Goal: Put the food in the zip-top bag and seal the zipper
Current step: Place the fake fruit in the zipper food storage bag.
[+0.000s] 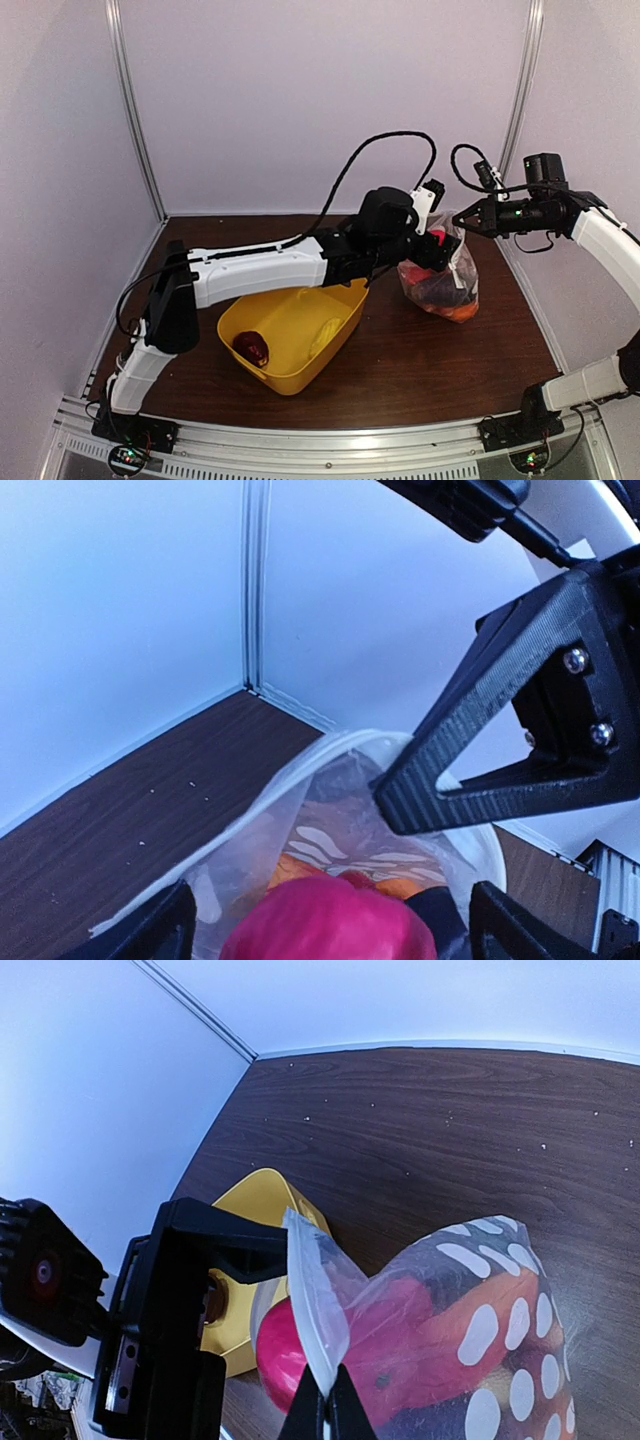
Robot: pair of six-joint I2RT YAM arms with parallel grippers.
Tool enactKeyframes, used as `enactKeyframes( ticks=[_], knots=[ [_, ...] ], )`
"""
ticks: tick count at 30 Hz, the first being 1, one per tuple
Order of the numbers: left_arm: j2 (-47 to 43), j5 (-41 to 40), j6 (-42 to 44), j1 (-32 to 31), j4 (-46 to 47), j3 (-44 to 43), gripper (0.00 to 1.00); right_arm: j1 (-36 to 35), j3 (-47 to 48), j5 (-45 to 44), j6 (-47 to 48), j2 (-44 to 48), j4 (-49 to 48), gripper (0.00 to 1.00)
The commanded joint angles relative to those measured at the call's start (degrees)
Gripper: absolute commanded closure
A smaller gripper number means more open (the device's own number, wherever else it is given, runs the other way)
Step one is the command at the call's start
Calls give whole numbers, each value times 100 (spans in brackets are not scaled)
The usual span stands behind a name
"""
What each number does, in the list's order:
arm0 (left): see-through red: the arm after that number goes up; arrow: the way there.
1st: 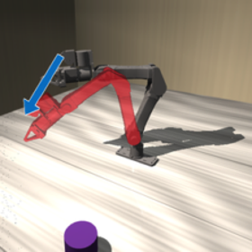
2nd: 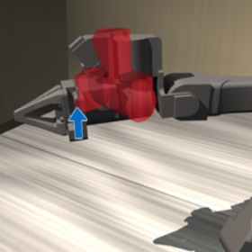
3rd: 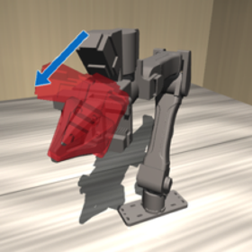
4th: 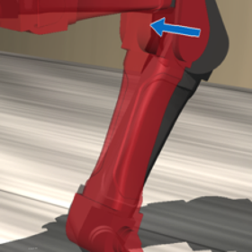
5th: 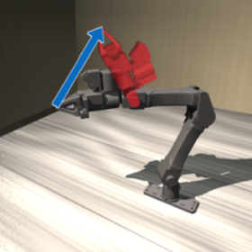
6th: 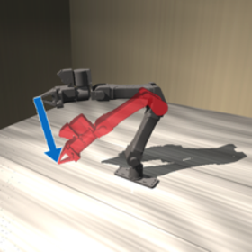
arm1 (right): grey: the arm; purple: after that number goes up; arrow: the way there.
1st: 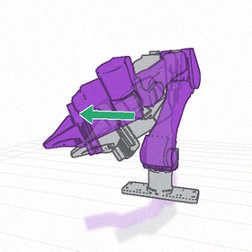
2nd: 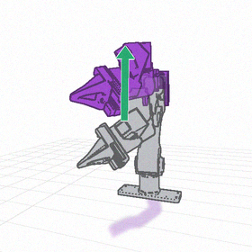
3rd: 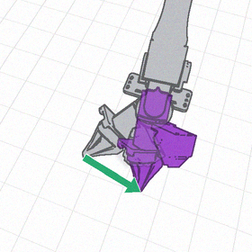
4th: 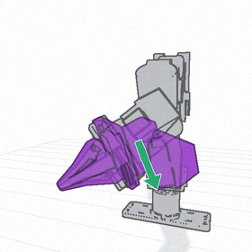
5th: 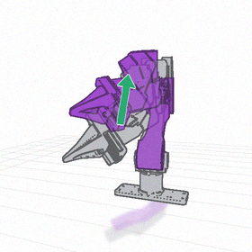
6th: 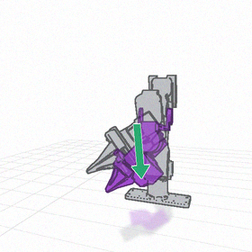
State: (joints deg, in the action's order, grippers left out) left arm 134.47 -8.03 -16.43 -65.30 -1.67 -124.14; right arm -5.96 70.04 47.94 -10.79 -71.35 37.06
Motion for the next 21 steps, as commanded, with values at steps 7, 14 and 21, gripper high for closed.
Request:
enactKeyframes(
  ticks=[7, 14, 21],
  knots=[
    [-1874, 226, 457, 0, 730, 1324, 2, 226, -85, 608, -309, 23, -619, 100],
    [-2197, -212, -1001, 166, -356, 2281, 11, 236, -277, 620, -309, 32, -781, 100],
    [-2049, 1635, -2346, 409, 444, 2899, 35, 235, -384, 602, -323, 32, -854, 100]
  ],
)
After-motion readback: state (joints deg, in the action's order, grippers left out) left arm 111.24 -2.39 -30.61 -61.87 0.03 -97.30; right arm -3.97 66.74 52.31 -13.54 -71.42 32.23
